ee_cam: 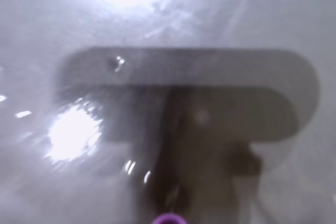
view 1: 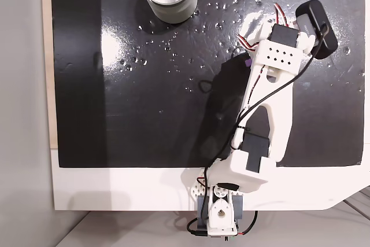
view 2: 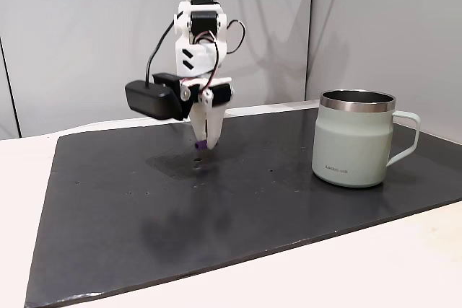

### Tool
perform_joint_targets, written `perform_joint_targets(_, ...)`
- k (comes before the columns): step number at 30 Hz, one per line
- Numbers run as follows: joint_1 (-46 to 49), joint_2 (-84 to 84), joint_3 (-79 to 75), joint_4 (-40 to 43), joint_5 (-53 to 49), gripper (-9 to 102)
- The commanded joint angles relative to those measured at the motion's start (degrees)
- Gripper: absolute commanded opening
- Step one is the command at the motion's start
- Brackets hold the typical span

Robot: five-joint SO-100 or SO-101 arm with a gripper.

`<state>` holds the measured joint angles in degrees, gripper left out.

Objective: Grasp a pengrip and put it in the cup.

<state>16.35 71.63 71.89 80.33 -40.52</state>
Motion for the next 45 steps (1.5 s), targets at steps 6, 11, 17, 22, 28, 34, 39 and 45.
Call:
perform_joint_targets(6,-5.8,2.9,-42.1,17.2,7.6,0)
perform_joint_targets(11,-10.4,-6.8,-64.8,22.1,11.4,0)
perform_joint_targets(17,-16.3,-10.9,-71.0,17.5,16.2,0)
perform_joint_targets(22,-20.2,-14.2,-71.1,9.7,17.7,0)
perform_joint_targets(28,-22.8,-18.5,-71.1,2.2,18.2,0)
perform_joint_targets(34,-24.3,-24.5,-74.2,-1.4,18.9,0)
perform_joint_targets(39,-26.1,-28.7,-76.1,-1.3,19.5,0)
perform_joint_targets(45,-28.5,-30.4,-78.0,-1.3,19.9,0)
